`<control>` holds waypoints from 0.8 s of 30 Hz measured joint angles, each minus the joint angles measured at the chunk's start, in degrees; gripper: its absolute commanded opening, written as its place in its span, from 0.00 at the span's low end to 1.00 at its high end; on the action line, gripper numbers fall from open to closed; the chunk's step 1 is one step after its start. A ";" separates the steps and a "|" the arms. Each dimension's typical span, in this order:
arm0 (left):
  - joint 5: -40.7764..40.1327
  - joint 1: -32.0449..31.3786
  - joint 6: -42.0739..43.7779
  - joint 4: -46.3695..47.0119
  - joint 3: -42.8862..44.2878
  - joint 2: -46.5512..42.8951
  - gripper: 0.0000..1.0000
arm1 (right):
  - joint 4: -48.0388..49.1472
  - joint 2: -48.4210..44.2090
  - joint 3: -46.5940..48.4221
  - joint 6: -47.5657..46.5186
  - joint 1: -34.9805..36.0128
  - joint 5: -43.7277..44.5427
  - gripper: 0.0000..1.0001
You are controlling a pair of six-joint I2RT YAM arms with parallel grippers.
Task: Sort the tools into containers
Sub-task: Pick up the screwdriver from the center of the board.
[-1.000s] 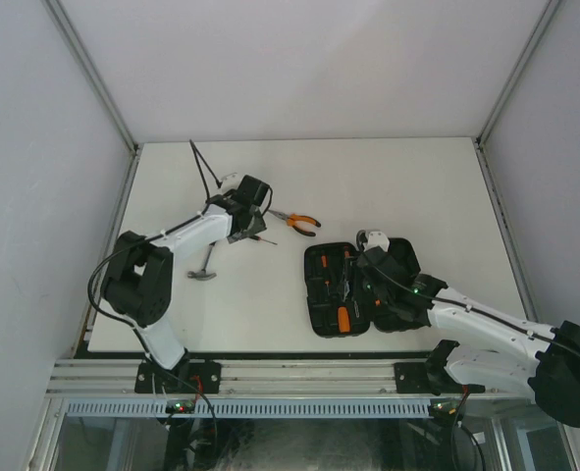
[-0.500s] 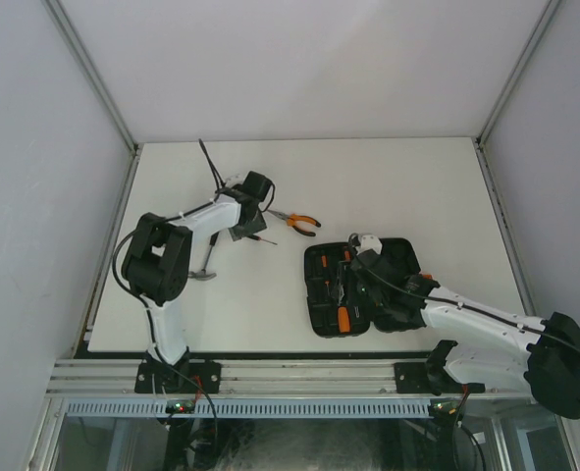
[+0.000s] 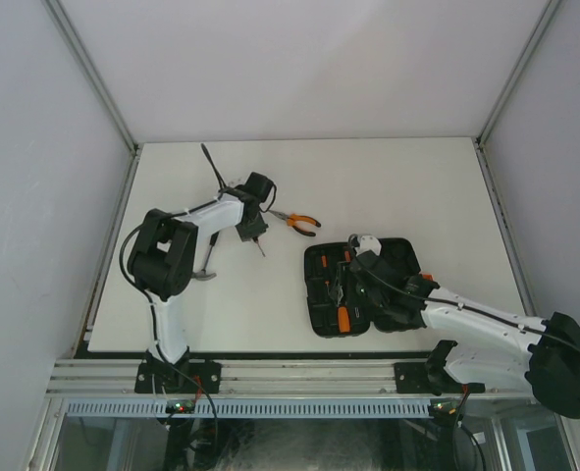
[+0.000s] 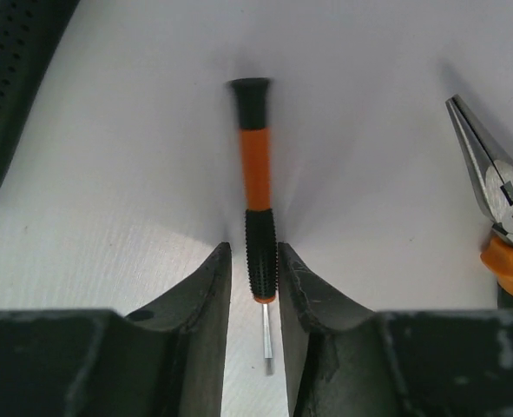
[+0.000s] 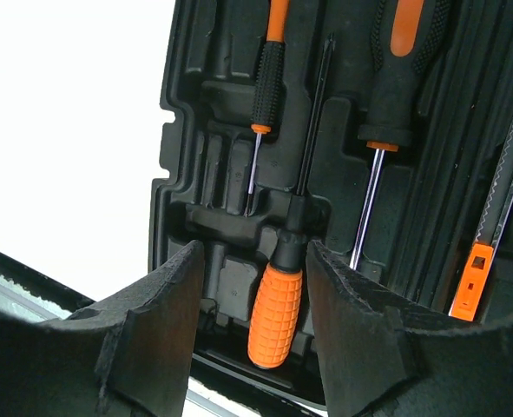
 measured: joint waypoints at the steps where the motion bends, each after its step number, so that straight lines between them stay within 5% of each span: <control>1: 0.37 0.00 -0.02 0.07 0.00 0.04 0.27 | 0.00 -0.17 0.00 0.00 0.00 0.04 0.50; 12: 2.32 0.00 0.20 3.61 -5.14 -3.37 0.11 | -1.44 -2.69 -0.02 0.61 0.59 0.59 0.49; 24: 9.53 -5.97 5.90 11.45 -24.06 -26.64 0.10 | -1.64 -14.64 -4.35 6.10 2.84 4.37 0.46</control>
